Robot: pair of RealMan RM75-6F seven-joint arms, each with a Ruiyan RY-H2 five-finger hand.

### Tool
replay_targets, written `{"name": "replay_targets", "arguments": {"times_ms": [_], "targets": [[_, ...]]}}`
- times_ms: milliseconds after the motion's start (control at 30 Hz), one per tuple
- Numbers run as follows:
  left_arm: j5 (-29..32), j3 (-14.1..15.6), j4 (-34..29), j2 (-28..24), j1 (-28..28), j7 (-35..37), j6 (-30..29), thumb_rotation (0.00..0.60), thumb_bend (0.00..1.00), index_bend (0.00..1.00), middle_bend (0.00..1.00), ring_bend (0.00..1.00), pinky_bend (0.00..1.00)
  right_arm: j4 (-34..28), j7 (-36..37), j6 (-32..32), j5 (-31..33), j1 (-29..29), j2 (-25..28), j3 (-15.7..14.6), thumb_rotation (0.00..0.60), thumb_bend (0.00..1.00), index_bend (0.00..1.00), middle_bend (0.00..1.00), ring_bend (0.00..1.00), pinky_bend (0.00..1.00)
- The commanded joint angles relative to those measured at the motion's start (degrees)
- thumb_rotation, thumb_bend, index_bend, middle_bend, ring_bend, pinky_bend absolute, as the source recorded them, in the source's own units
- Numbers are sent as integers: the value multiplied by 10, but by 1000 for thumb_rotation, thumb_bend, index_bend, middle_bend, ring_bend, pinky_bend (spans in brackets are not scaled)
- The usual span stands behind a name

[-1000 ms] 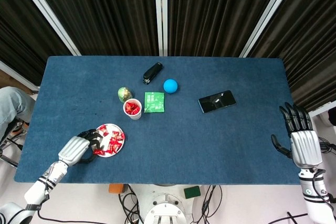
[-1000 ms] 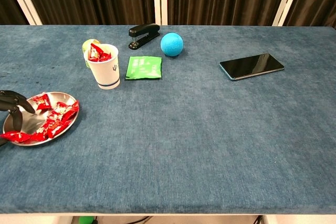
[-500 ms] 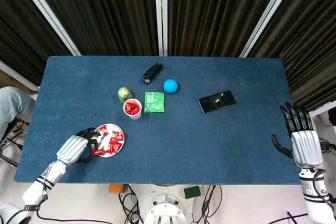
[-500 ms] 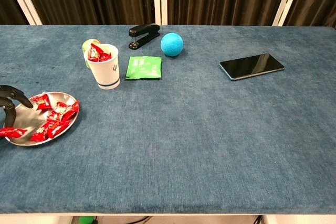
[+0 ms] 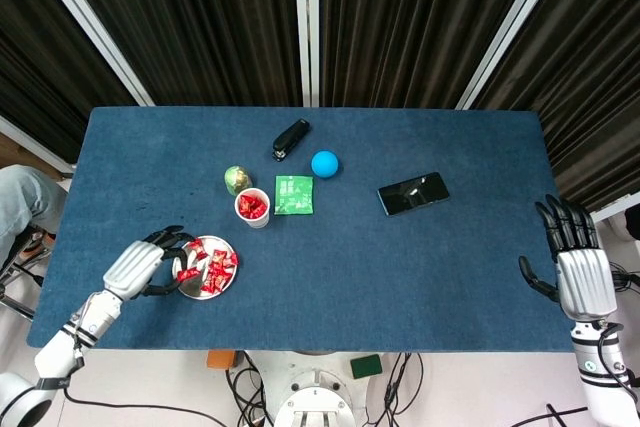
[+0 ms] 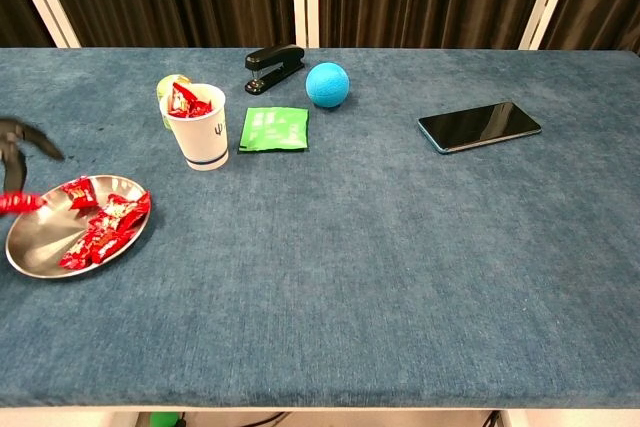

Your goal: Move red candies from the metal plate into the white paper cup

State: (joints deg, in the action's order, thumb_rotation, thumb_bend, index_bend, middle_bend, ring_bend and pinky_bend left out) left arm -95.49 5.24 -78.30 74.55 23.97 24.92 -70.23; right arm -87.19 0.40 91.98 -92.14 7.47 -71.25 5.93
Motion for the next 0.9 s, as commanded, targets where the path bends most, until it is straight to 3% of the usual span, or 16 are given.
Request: {"name": "replay_targets", "arguments": {"times_ms": [33, 200, 400, 633, 900], "targets": [[5, -23, -22, -21, 24, 24, 8, 600, 352, 559, 229, 83, 204, 0, 0, 0, 0, 0, 0, 0, 600, 335, 0, 0, 0, 0], [26, -61, -36, -31, 69, 43, 47, 600, 352, 564, 229, 83, 204, -1, -1, -2, -1, 2, -1, 0, 600, 337, 0, 0, 0, 0], [68, -100, -19, -5, 131, 58, 128, 600, 353, 564, 229, 84, 204, -5, -3, -1, 0, 3, 2, 3, 600, 338, 0, 0, 0, 0], [102, -124, 35, 42, 178, 66, 187, 600, 352, 563, 229, 83, 205, -2, -1, -5, 7, 3, 3, 5, 600, 337, 0, 0, 0, 0], [122, -130, 88, 80, 194, 43, 200, 600, 352, 567, 233, 83, 204, 4, 6, -7, 13, 4, 2, 9, 600, 338, 0, 0, 0, 0]]}}
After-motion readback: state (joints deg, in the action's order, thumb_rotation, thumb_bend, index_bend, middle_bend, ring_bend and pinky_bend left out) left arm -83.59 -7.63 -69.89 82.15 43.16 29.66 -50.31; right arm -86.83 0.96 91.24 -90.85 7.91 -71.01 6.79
